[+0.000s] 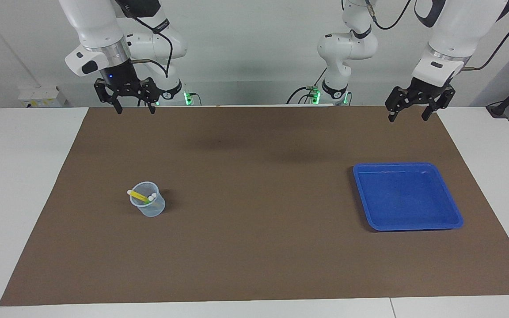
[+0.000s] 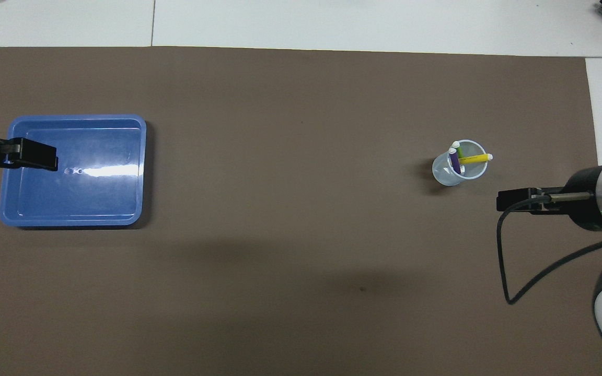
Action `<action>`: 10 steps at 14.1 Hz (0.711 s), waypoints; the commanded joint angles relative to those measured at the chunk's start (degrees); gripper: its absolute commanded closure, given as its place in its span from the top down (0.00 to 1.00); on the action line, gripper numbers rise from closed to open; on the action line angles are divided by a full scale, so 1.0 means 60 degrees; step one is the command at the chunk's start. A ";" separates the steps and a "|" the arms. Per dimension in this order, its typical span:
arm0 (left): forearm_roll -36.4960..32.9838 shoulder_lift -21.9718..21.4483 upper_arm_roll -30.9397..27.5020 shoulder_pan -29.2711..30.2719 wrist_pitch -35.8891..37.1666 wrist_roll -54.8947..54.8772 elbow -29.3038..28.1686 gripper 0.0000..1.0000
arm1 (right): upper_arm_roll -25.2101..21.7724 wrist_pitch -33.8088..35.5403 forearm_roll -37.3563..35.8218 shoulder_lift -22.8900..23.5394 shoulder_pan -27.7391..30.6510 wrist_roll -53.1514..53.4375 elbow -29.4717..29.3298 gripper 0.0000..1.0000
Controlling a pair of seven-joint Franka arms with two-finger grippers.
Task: Right arm passes pens to left for tray arrangement
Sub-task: 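Move the right gripper toward the white cup holding pens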
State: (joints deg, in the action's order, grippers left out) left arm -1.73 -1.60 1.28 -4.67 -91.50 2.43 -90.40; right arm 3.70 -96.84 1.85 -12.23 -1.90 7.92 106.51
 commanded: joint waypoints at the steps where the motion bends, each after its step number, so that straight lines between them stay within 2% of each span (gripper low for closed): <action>1: -0.0122 -0.0276 0.0050 0.0076 -0.0175 -0.0009 -0.0343 1.00 | 0.0028 -0.0237 0.0291 -0.0407 0.0067 -0.0383 0.0674 1.00; 7: -0.0136 -0.0276 0.0050 0.0076 -0.0175 -0.0009 -0.0343 1.00 | 0.0014 -0.0295 0.0291 -0.0349 0.0170 -0.0501 0.1290 1.00; 10: -0.0136 -0.0276 0.0050 0.0076 -0.0175 -0.0009 -0.0343 1.00 | 0.0043 -0.1145 0.0045 -0.0028 0.0038 -0.0573 0.1393 1.00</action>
State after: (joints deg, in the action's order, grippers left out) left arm -1.73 -1.60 1.28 -4.67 -91.50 2.42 -90.40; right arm 3.68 -100.93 1.85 -12.84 -1.89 6.48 113.47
